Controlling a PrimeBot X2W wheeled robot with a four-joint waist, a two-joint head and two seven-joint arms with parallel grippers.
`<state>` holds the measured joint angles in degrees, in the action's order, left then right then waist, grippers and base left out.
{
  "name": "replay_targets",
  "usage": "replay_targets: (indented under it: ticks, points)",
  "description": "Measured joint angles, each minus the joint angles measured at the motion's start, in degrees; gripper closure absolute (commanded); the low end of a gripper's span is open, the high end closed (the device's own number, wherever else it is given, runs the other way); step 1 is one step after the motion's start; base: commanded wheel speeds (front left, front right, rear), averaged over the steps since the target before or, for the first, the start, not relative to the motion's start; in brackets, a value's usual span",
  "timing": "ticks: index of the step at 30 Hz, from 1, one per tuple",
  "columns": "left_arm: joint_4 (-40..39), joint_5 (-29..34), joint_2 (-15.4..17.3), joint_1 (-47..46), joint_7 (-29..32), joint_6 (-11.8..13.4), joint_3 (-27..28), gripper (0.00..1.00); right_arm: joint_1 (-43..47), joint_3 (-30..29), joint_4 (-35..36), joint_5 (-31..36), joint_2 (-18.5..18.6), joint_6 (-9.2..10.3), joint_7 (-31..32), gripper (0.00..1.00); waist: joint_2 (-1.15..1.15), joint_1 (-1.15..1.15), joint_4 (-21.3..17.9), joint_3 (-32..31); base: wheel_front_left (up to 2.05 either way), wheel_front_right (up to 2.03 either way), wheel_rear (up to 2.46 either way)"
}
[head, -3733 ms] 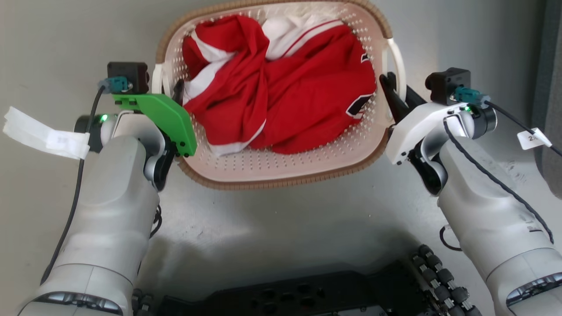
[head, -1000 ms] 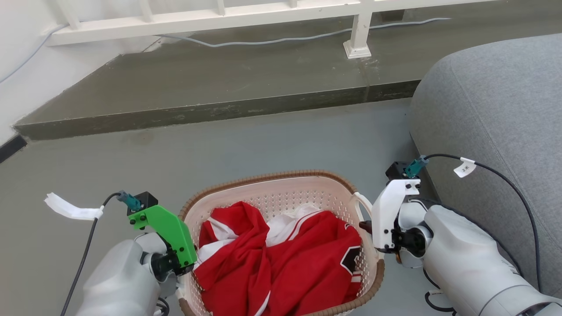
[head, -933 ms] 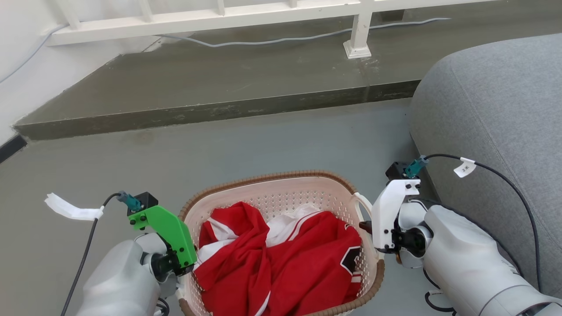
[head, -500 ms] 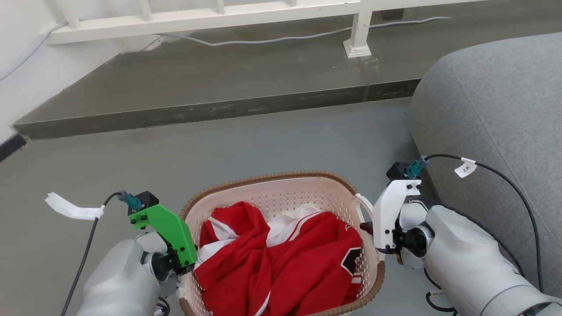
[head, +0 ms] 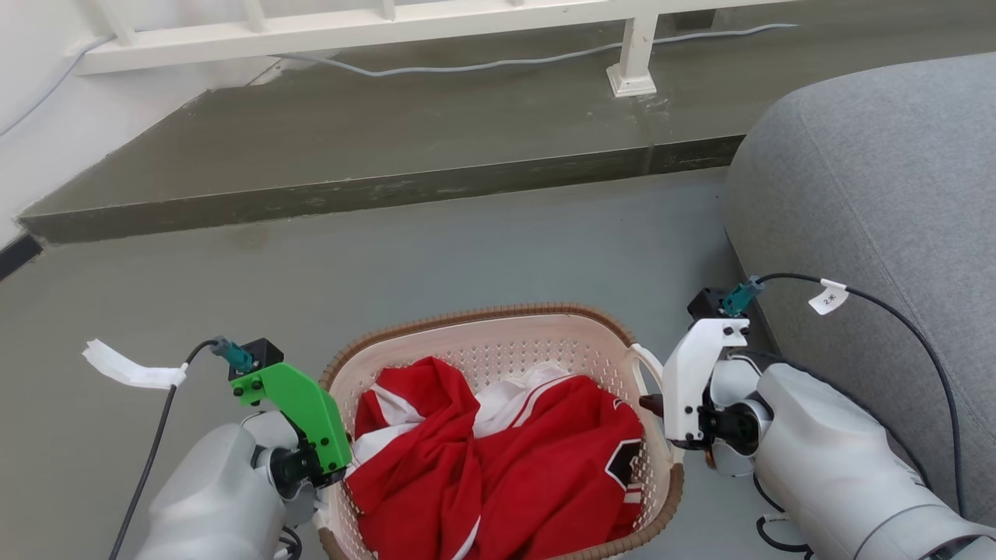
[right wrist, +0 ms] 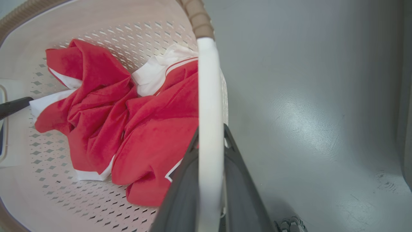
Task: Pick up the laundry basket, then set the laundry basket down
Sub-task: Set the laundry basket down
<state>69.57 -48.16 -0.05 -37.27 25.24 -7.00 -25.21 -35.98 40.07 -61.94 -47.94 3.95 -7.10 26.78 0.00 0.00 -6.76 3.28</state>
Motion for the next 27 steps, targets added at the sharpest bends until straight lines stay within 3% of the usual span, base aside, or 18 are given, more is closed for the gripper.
replay_targets:
  ticks: [9, 27]
  points:
    - [-0.9, 0.1, 0.1, 0.0, -0.9, 0.0, -1.0, 1.00, 0.0, 0.6, 0.4, -0.5, 0.4, 0.04, -0.1, 1.00, 0.00, 0.00, 0.1, 0.4, 0.00, 0.00, 0.00]
    - [-2.9, 3.7, -0.1, -2.7, -10.8, 0.9, -3.0, 1.00, -1.5, 1.3, 1.8, 0.9, 1.5, 0.04, -9.7, 1.00, 0.00, 0.00, 0.5, 7.1, 0.00, 0.00, 0.00]
